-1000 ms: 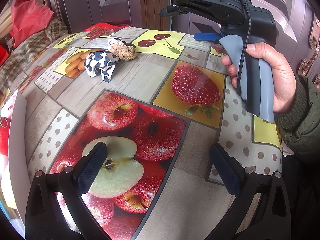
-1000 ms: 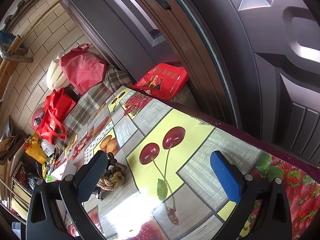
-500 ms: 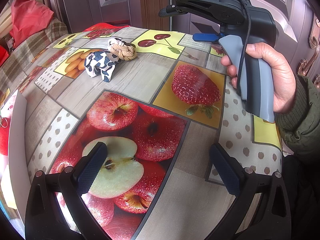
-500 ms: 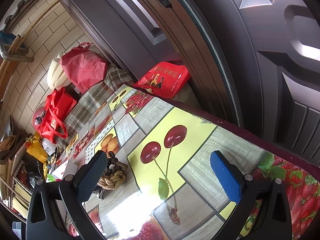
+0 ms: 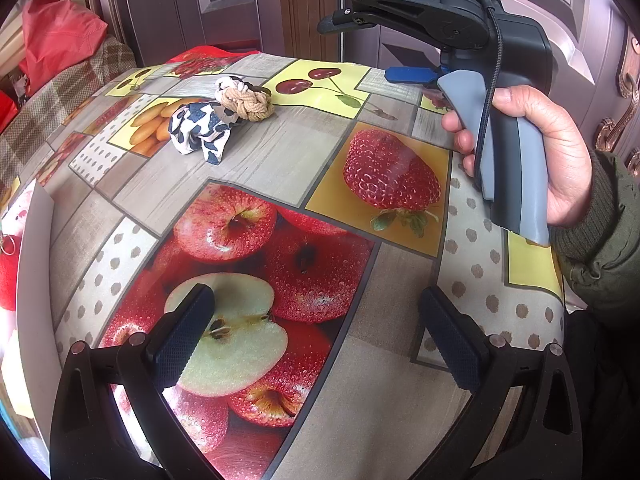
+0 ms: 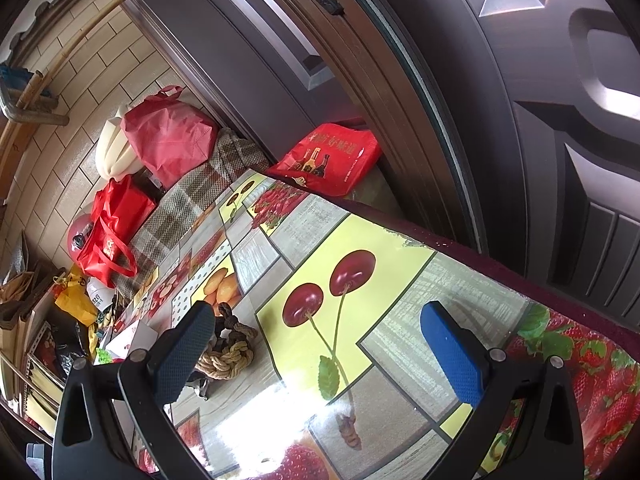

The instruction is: Organize soft objects

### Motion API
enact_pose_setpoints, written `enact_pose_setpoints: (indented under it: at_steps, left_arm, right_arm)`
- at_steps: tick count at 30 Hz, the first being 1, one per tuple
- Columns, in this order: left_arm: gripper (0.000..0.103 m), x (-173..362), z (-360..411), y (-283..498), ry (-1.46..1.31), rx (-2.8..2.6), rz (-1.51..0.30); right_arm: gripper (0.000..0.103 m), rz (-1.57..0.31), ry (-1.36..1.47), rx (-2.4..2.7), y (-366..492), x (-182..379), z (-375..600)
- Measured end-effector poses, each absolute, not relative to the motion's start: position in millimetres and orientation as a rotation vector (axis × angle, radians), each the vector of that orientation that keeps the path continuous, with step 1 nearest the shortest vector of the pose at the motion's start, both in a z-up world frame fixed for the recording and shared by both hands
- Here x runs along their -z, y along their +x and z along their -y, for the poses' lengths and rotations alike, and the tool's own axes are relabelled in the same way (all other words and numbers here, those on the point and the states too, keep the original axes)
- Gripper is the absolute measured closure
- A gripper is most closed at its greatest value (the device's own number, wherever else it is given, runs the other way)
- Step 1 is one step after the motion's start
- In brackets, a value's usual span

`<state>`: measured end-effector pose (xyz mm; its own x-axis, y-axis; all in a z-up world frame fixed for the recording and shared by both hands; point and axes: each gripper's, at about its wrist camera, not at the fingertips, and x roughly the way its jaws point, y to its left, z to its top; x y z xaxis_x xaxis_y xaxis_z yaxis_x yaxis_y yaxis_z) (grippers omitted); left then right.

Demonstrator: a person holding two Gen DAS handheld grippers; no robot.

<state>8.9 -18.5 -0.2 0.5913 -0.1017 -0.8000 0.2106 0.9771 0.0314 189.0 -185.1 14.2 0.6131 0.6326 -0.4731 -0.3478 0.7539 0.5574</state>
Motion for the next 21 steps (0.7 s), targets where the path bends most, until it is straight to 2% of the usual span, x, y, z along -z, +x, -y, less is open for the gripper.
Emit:
enact_pose_setpoints:
  at_steps: [7,11,15,21]
  left_arm:
    - [0.001,0.9,20.2,12.2,0.12,0.173,-0.923]
    - [0.001,-1.2,16.6,18.2,0.096,0.136,-0.919]
    - [0.001,-24.6,-7.7,9.9,0.023,0.038,-0.783]
    - [0.001,-51.1,-44.1,23.6,-0.06,-0.037,-0.74]
  right_arm:
    - [0.0,-0.714,0.43,-0.623,190.0,-13.9,179.0]
    - [0.0,-0.752,0.291,-0.778,189.4,-19.6,145.9]
    - [0.0,-0.744,0.094,-0.864,182.2,-27.9,107.9]
    - [0.004,-0.867,0.094,-0.911,206.4,-12.8,66.9]
